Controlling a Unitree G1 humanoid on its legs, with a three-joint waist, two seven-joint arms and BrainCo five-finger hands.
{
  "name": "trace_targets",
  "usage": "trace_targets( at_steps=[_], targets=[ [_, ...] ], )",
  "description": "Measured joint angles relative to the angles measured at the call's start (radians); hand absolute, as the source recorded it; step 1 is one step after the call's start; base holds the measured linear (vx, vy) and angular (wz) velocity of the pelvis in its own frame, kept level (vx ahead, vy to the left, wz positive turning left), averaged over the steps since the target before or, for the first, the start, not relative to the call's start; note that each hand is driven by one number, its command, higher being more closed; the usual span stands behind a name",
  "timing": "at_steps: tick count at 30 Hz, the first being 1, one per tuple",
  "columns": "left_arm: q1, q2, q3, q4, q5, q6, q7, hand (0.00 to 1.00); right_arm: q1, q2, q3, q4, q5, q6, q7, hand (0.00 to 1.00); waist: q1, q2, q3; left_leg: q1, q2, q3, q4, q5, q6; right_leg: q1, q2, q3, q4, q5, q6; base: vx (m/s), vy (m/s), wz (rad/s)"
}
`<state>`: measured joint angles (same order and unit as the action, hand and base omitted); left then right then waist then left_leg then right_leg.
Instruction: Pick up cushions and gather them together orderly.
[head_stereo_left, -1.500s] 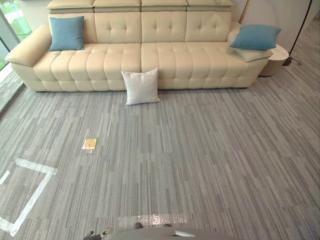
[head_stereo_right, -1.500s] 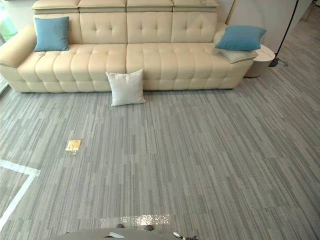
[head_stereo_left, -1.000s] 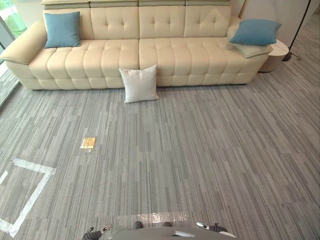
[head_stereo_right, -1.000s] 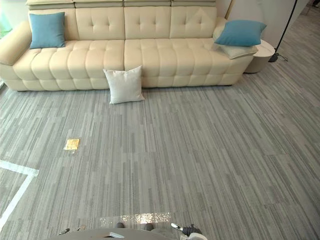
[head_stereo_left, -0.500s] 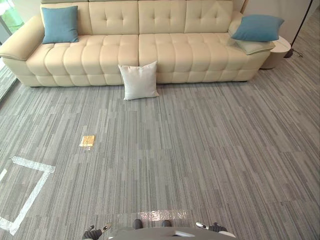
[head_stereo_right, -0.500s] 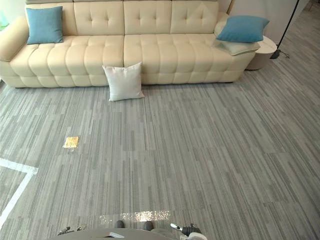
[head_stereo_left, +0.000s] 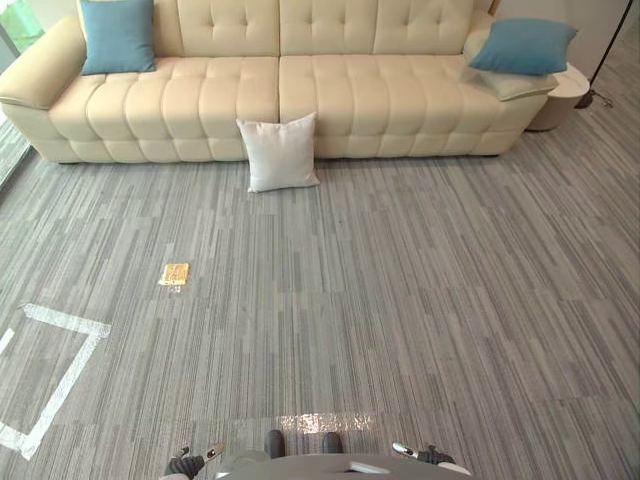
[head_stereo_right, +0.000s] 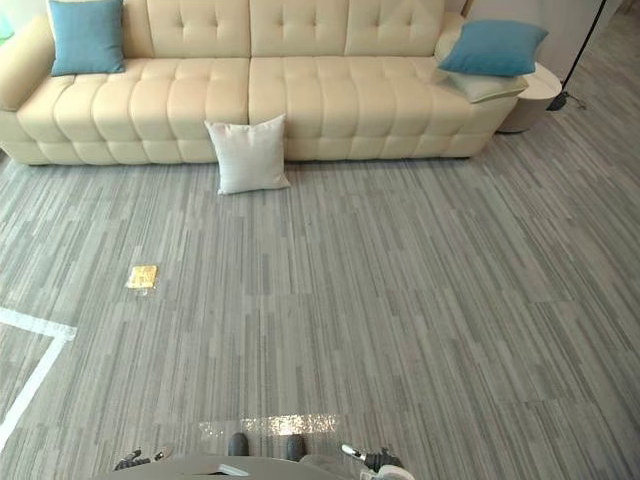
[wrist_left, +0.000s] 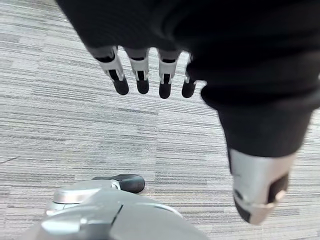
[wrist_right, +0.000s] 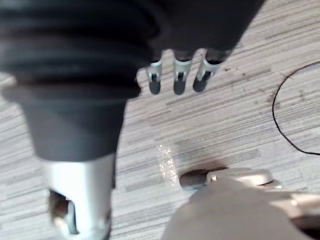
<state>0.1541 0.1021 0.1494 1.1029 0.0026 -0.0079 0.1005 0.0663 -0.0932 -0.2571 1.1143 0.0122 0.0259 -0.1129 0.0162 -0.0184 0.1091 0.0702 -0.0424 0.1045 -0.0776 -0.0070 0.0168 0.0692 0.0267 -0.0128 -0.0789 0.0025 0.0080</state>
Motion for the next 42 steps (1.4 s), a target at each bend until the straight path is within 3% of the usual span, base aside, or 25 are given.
trace_targets(
  at_steps=[5, 9, 11, 13, 16, 19, 22, 24, 25, 26, 27, 29, 30, 32, 34, 37, 38, 40, 42],
  targets=[
    [-0.014, 0.005, 0.001, 0.003, 0.0, -0.001, 0.0, 0.0, -0.003, 0.003, -0.001, -0.003, 0.0, 0.0, 0.0, 0.0, 0.013, -0.008, 0.004, -0.019, -0.001, 0.007, 0.001, -0.004, 0.005, -0.024, -0.001, 0.006, 0.006, 0.001, 0.002, 0.0, 0.003, -0.04],
    [-0.024, 0.003, 0.006, -0.009, -0.001, -0.002, 0.001, 0.0, -0.022, 0.006, -0.026, -0.013, 0.0, 0.002, 0.0, 0.0, 0.022, -0.008, 0.022, -0.088, 0.005, 0.025, 0.114, -0.076, 0.02, -0.096, -0.007, 0.002, 0.12, -0.044, 0.045, 0.02, 0.033, -0.13],
    [-0.028, -0.007, 0.005, -0.033, -0.001, -0.002, 0.001, 0.0, -0.012, 0.004, -0.031, -0.064, 0.0, 0.003, 0.0, 0.0, 0.03, 0.012, 0.051, -0.116, 0.03, 0.031, 0.25, -0.175, 0.047, -0.181, -0.011, -0.044, 0.38, -0.114, 0.07, -0.03, 0.053, -0.16],
    [-0.05, -0.006, 0.008, -0.034, -0.001, -0.002, 0.001, 0.0, 0.007, 0.01, -0.03, -0.112, 0.001, 0.002, 0.0, 0.0, 0.033, 0.015, 0.053, -0.118, 0.03, 0.014, 0.314, -0.223, 0.057, -0.293, -0.043, -0.119, 0.638, -0.141, 0.052, 0.06, 0.064, 0.15],
    [-0.057, -0.003, 0.029, -0.042, -0.001, -0.001, 0.002, 0.0, 0.017, 0.019, -0.032, -0.123, 0.003, -0.001, -0.001, 0.0, 0.035, 0.0, 0.061, -0.08, 0.03, -0.004, 0.348, -0.267, 0.055, -0.379, -0.087, -0.172, 0.83, -0.214, 0.042, 0.19, 0.034, 0.17],
    [-0.063, -0.003, 0.029, -0.05, -0.001, -0.001, 0.005, 0.0, 0.013, 0.023, -0.042, -0.122, 0.02, -0.001, -0.003, 0.0, 0.02, -0.001, 0.061, -0.015, 0.04, -0.025, 0.309, -0.274, 0.047, -0.414, -0.105, -0.23, 0.74, -0.256, 0.042, 0.31, -0.014, 0.21],
    [-0.086, -0.012, 0.029, -0.06, -0.001, -0.001, 0.005, 0.0, 0.002, 0.016, -0.043, -0.12, 0.021, 0.0, -0.002, 0.0, 0.016, 0.012, 0.071, 0.041, 0.069, -0.028, 0.251, -0.284, 0.029, -0.464, -0.065, -0.246, 0.523, -0.189, 0.031, 0.37, -0.074, 0.06],
    [-0.116, -0.029, 0.028, -0.06, -0.001, -0.002, 0.003, 0.0, 0.004, 0.014, -0.043, -0.12, 0.021, 0.002, -0.002, 0.0, -0.002, 0.026, 0.083, 0.119, 0.093, -0.05, 0.176, -0.287, -0.006, -0.483, -0.025, -0.209, 0.318, -0.058, 0.031, 0.65, -0.2, 0.4],
    [-0.124, -0.045, 0.03, -0.06, 0.0, -0.003, 0.001, 0.0, 0.017, 0.025, -0.044, -0.12, 0.021, 0.004, -0.002, 0.0, -0.012, 0.013, 0.086, 0.163, 0.088, -0.059, 0.161, -0.3, -0.036, -0.471, -0.033, -0.16, 0.249, 0.013, 0.028, 0.69, -0.264, 0.57],
    [-0.129, -0.059, 0.037, -0.06, 0.0, -0.004, 0.0, 0.0, 0.029, 0.028, -0.054, -0.12, 0.021, 0.004, -0.002, 0.0, -0.014, 0.008, 0.087, 0.187, 0.092, -0.067, 0.162, -0.311, -0.053, -0.464, -0.035, -0.162, 0.266, 0.113, -0.015, 0.58, -0.254, 0.45],
    [-0.142, -0.083, 0.048, -0.055, 0.0, -0.004, -0.001, 0.0, 0.02, 0.02, -0.07, -0.122, 0.02, 0.004, -0.002, 0.0, -0.015, 0.031, 0.097, 0.198, 0.115, -0.073, 0.171, -0.312, -0.066, -0.475, -0.023, -0.181, 0.337, 0.105, -0.057, 0.42, -0.219, 0.23],
    [-0.154, -0.116, 0.054, -0.062, 0.004, -0.011, -0.007, 0.0, 0.01, 0.009, -0.069, -0.125, 0.019, 0.0, -0.001, 0.0, -0.025, 0.058, 0.103, 0.186, 0.144, -0.068, 0.242, -0.277, -0.118, -0.494, -0.01, -0.203, 0.447, 0.004, -0.083, 0.52, -0.28, 0.1],
    [-0.154, -0.126, 0.073, -0.065, 0.003, -0.013, -0.007, 0.0, 0.009, 0.007, -0.069, -0.124, 0.019, 0.0, -0.001, 0.0, -0.024, 0.067, 0.104, 0.173, 0.16, -0.057, 0.302, -0.259, -0.126, -0.481, 0.003, -0.207, 0.47, -0.033, -0.095, 0.52, -0.276, -0.01],
    [-0.156, -0.137, 0.115, -0.075, 0.002, -0.013, -0.008, 0.0, 0.011, 0.007, -0.064, -0.134, 0.019, 0.003, -0.002, 0.0, -0.035, 0.069, 0.104, 0.083, 0.194, -0.056, 0.566, -0.196, -0.152, -0.412, 0.025, -0.212, 0.455, -0.095, -0.095, 0.5, -0.27, 0.14],
    [-0.154, -0.152, 0.149, -0.115, 0.001, -0.014, -0.014, 0.0, 0.028, 0.007, -0.061, -0.157, 0.02, 0.002, -0.002, 0.0, -0.031, 0.073, 0.102, -0.093, 0.246, -0.043, 0.989, -0.14, -0.213, -0.282, 0.054, -0.215, 0.373, -0.117, -0.101, 0.44, -0.21, 0.16],
    [-0.154, -0.156, 0.168, -0.147, -0.001, -0.014, -0.017, 0.0, 0.027, 0.006, -0.06, -0.157, 0.021, 0.0, -0.003, 0.0, -0.013, 0.072, 0.104, -0.201, 0.319, 0.076, 1.154, -0.153, -0.188, -0.168, 0.07, -0.188, 0.305, -0.126, -0.113, 0.3, -0.102, -0.26],
    [-0.154, -0.16, 0.173, -0.157, -0.001, -0.015, -0.017, 0.0, 0.025, 0.006, -0.06, -0.159, 0.021, 0.0, -0.004, 0.0, -0.01, 0.069, 0.105, -0.248, 0.341, 0.126, 1.172, -0.168, -0.16, -0.115, 0.07, -0.17, 0.267, -0.129, -0.111, 0.3, -0.048, -0.32],
    [-0.153, -0.16, 0.172, -0.169, -0.004, -0.016, -0.016, 0.0, 0.022, 0.003, -0.06, -0.161, 0.021, 0.001, -0.004, 0.0, 0.002, 0.069, 0.104, -0.306, 0.353, 0.181, 1.142, -0.185, -0.136, -0.053, 0.067, -0.142, 0.224, -0.13, -0.108, 0.31, 0.004, -0.37],
    [-0.155, -0.158, 0.164, -0.171, -0.021, -0.018, -0.016, 0.0, 0.012, 0.004, -0.06, -0.163, 0.021, 0.002, -0.005, 0.0, 0.019, 0.065, 0.106, -0.353, 0.352, 0.257, 0.978, -0.214, -0.093, 0.027, 0.051, -0.112, 0.173, -0.127, -0.096, 0.35, 0.097, -0.38]
  ],
)
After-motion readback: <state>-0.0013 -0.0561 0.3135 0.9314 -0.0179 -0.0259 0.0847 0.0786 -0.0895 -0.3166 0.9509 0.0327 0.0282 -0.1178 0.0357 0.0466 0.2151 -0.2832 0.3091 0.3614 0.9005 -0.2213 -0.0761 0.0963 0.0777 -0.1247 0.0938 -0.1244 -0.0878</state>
